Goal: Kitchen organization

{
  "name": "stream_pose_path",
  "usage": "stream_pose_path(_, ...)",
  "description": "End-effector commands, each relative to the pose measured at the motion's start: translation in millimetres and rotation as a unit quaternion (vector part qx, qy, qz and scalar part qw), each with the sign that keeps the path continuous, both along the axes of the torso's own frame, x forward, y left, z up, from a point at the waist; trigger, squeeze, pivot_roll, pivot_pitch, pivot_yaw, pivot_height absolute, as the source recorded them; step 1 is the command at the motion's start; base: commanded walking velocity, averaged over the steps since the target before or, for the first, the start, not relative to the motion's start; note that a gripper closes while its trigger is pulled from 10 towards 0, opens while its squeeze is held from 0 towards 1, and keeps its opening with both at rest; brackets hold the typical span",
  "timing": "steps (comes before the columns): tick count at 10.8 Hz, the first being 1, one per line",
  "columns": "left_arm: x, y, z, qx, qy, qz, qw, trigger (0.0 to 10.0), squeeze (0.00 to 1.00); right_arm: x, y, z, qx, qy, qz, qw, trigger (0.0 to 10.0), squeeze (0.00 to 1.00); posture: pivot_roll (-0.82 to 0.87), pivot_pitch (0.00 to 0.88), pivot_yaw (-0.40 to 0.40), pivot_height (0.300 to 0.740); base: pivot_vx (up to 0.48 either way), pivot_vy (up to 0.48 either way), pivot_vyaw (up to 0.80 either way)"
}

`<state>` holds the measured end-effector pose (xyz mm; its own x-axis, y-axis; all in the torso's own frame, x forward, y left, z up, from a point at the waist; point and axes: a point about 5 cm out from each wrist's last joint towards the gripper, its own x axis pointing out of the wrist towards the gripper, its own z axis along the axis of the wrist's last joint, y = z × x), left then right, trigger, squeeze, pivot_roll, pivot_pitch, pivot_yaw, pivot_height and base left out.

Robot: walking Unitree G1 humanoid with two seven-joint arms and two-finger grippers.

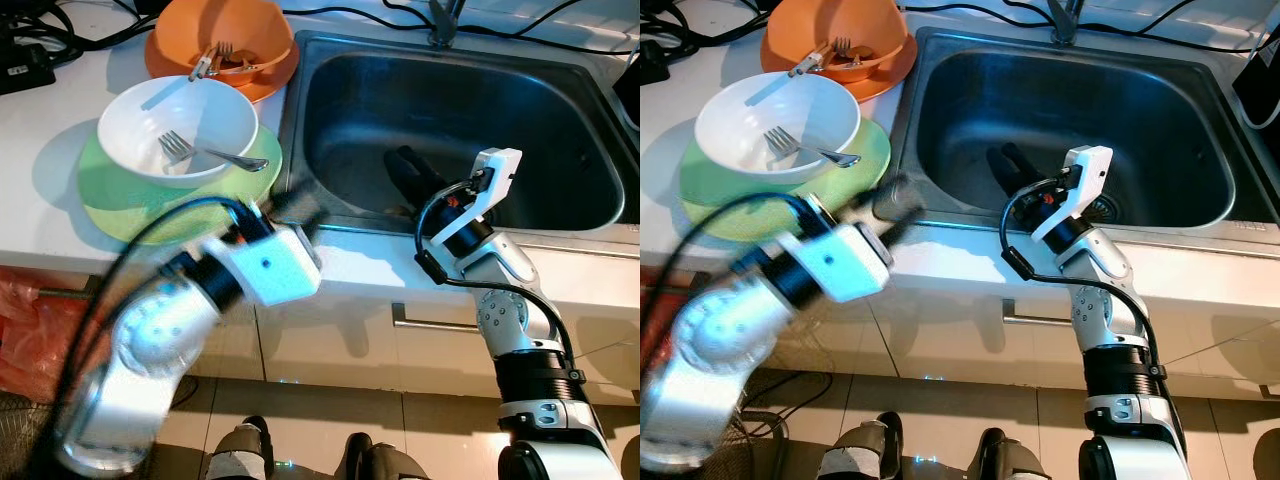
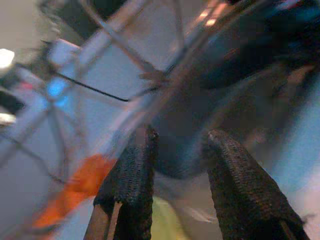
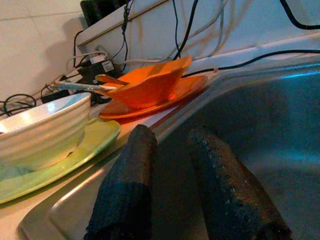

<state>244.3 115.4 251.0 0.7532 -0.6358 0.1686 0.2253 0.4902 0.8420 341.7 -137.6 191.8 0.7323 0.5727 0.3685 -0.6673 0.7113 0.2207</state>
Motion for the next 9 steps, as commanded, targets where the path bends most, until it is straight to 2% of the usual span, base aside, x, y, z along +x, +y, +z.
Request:
stream_pose_path(1, -6.1, -1.4, 11.7, 0.0, -0.031, -0.006, 0.999, 10.0, 0.0, -2.1, -0.2, -21.0, 0.007, 0.045, 0.005, 0.999, 10.0, 0.0, 0.28, 0.234, -0.079, 0.74, 0.0, 0.0, 0.0)
stream_pose_path(2, -5.3, 0.8, 11.9, 0.021, -0.034, 0.001, 0.999, 10.0, 0.0, -2.2, 0.3, -22.0, 0.007, 0.046, 0.006, 0.999, 10.0, 0.0, 0.28, 0.233, -0.079, 0.74, 0.0, 0.0, 0.0)
stream_pose_path(5, -3.2, 8.6, 3.1, 0.049, -0.018, 0.021, 0.998, 10.0, 0.0, -2.7, 0.6, -22.7, 0.005, 0.048, 0.007, 0.999, 10.0, 0.0, 0.28, 0.234, -0.08, 0.74, 0.0, 0.0, 0.0)
stream_pose_path(9, 2.8, 16.0, 3.6, 0.054, -0.022, 0.05, 0.997, 10.0, 0.0, -3.5, 6.2, -23.4, 0.005, 0.048, 0.014, 0.999, 10.0, 0.0, 0.28, 0.234, -0.077, 0.74, 0.0, 0.0, 0.0)
